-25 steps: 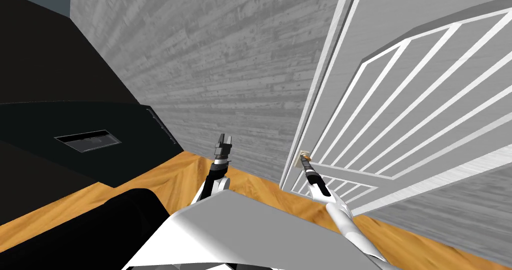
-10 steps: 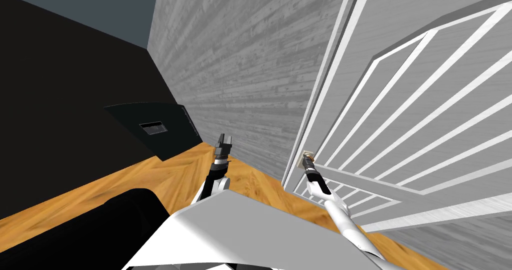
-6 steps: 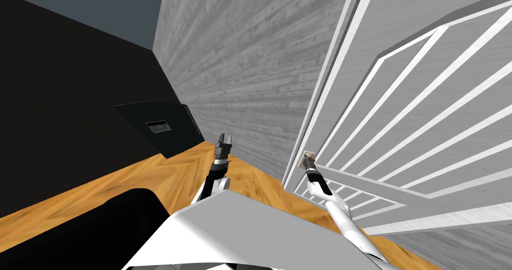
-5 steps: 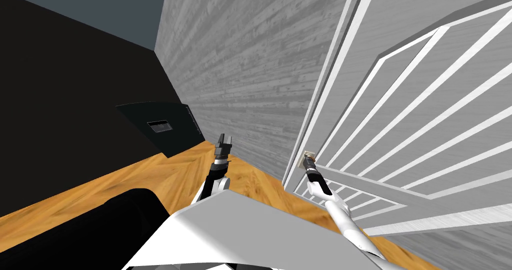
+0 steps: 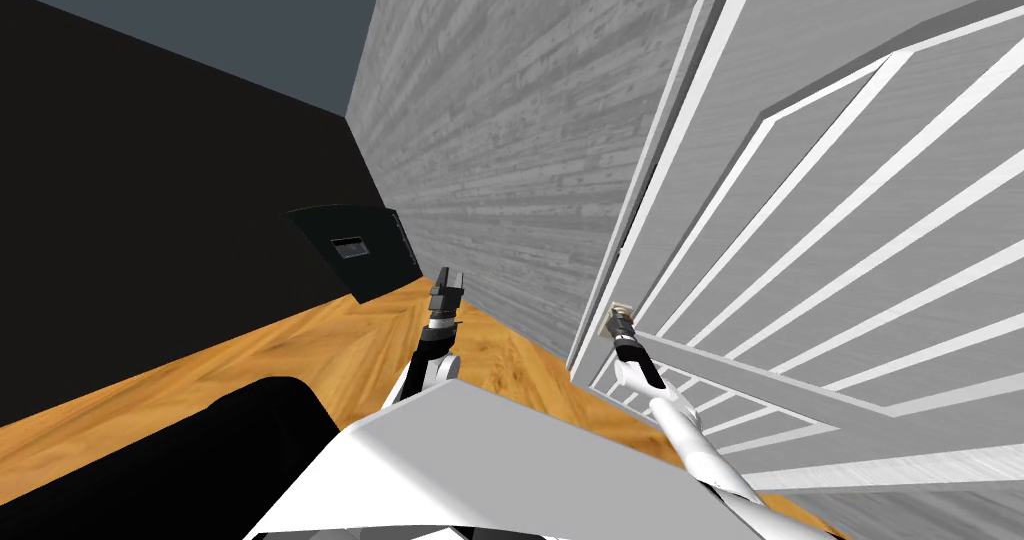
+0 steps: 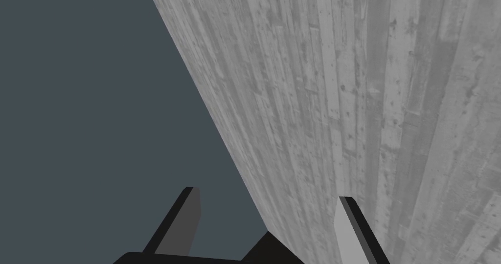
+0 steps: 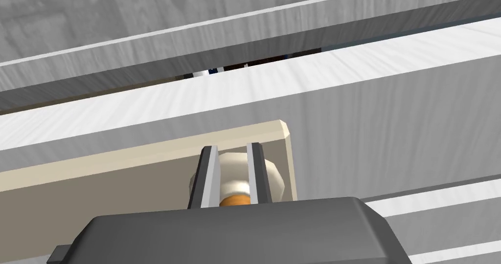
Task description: Pull the door open
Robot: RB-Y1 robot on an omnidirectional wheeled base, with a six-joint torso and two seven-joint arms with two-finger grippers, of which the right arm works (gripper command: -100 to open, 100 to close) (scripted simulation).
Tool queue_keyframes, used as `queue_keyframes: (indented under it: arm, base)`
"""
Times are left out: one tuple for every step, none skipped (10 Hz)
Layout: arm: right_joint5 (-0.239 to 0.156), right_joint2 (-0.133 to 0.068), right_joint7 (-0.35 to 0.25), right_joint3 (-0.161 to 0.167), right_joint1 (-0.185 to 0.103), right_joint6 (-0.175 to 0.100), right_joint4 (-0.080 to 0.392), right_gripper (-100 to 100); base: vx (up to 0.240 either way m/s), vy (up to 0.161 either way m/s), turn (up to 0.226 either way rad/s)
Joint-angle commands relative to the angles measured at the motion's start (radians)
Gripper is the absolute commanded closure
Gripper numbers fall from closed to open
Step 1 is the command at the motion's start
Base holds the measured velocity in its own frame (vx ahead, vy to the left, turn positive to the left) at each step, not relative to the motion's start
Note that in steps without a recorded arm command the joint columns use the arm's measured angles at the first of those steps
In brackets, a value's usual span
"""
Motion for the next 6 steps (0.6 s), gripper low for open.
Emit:
queue_keyframes:
  arm:
    - [-0.01,-0.015,-0.002,-0.024,0.026,0.019,-0.029,100]
    - [-0.01,-0.015,-0.002,-0.024,0.026,0.019,-0.029,100]
    - [-0.033,-0.015,-0.036,-0.025,0.025,0.018,-0.029,100]
    - [-0.056,-0.015,-0.07,-0.025,0.023,0.017,-0.029,100]
    - [-0.079,-0.015,-0.096,-0.026,0.021,0.016,-0.029,100]
    - [-0.079,-0.015,-0.105,-0.026,0.021,0.016,-0.029,100]
  base:
    - [-0.015,-0.018,0.019]
    - [-0.004,0.006,-0.041]
    - [-0.04,-0.011,0.079]
    - [-0.075,-0.065,0.175]
    - [-0.1,-0.05,0.194]
    - [-0.074,-0.042,0.077]
